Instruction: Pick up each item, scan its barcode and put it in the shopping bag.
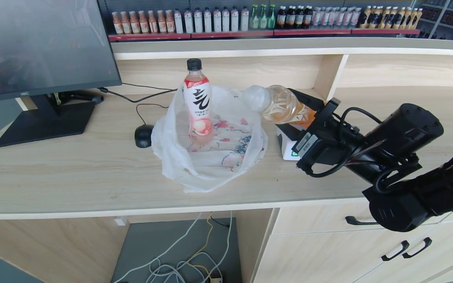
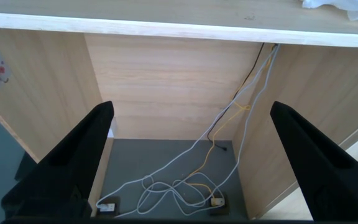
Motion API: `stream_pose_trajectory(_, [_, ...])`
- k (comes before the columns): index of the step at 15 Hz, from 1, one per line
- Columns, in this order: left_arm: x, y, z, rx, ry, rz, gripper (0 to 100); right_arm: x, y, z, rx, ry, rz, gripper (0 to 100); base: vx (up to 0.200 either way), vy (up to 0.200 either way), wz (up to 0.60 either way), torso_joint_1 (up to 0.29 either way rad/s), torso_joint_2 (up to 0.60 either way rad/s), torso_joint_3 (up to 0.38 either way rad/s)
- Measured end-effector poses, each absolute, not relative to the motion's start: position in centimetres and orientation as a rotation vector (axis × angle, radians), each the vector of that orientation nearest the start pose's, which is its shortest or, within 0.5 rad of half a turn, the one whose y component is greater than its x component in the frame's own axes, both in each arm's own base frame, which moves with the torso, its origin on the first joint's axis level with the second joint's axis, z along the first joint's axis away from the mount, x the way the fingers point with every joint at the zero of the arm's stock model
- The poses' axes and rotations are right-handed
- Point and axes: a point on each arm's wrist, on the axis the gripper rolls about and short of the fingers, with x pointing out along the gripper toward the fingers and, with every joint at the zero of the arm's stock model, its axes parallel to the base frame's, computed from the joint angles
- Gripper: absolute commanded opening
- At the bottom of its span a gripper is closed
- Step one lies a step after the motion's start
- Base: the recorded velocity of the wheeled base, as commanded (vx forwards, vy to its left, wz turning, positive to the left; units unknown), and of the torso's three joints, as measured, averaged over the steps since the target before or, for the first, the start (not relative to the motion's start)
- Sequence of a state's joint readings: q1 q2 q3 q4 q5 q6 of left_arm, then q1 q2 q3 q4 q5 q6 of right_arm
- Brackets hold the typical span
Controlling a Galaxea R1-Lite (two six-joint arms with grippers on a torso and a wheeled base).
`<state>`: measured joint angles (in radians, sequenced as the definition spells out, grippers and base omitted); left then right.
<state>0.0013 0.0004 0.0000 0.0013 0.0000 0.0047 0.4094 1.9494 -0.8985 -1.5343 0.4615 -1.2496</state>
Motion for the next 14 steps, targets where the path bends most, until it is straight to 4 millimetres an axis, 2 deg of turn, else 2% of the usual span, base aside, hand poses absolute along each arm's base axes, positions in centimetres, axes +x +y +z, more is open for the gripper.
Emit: stream_pose_trajectory(14, [-2.28,0.0,7.54,0.004,0.001,0.001,100,31.87,15.01,21.19,-1.11,-0.922,0.409,0,0.0,0.0,0.0,0.0,0.0,0.0])
